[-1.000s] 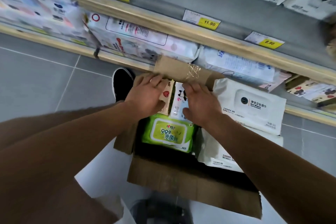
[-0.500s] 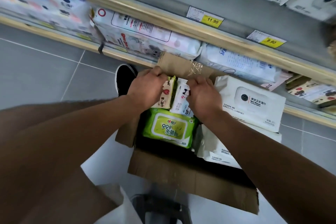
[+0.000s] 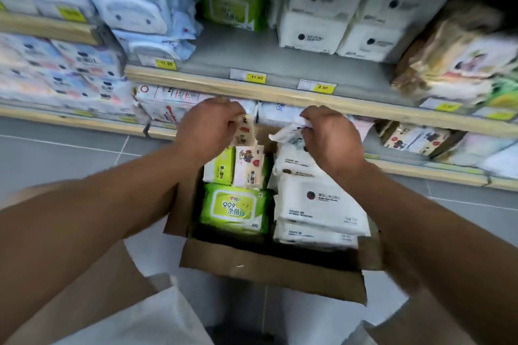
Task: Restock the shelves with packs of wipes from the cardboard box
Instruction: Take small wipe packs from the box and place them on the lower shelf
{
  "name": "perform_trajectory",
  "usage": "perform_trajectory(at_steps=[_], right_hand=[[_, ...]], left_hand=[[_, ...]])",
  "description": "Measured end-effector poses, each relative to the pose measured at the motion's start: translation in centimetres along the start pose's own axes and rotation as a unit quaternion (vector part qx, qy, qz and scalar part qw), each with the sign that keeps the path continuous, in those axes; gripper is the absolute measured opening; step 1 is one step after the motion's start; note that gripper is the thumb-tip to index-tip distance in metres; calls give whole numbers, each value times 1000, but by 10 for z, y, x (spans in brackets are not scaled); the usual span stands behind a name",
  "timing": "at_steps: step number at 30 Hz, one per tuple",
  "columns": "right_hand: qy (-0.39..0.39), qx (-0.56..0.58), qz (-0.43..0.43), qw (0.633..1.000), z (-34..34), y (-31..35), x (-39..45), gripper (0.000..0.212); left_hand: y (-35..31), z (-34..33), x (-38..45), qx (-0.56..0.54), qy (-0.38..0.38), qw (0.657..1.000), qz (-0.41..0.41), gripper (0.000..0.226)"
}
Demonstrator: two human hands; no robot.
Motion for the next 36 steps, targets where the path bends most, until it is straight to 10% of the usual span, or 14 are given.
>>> perform_trajectory(at_steps=[18,36], right_hand=[[-107,-97,-193,970,70,-305,-129,9],[-109,-89,-190,972,-101,-474,-91,16]], left_hand=[[-268,-192,91,-53,91,977,-184,24],[-248,-395,173,-69,156,978,-118,23]])
Point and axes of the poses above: each hand's wrist, its own x-axis towards the middle knuckle, its own z-axis out of the back of the hand, y = z × x, the point moved 8 cm from there along x, towards the middle knuckle, and after that the axes turned 9 degrees about -x, right-handed, at the moved point
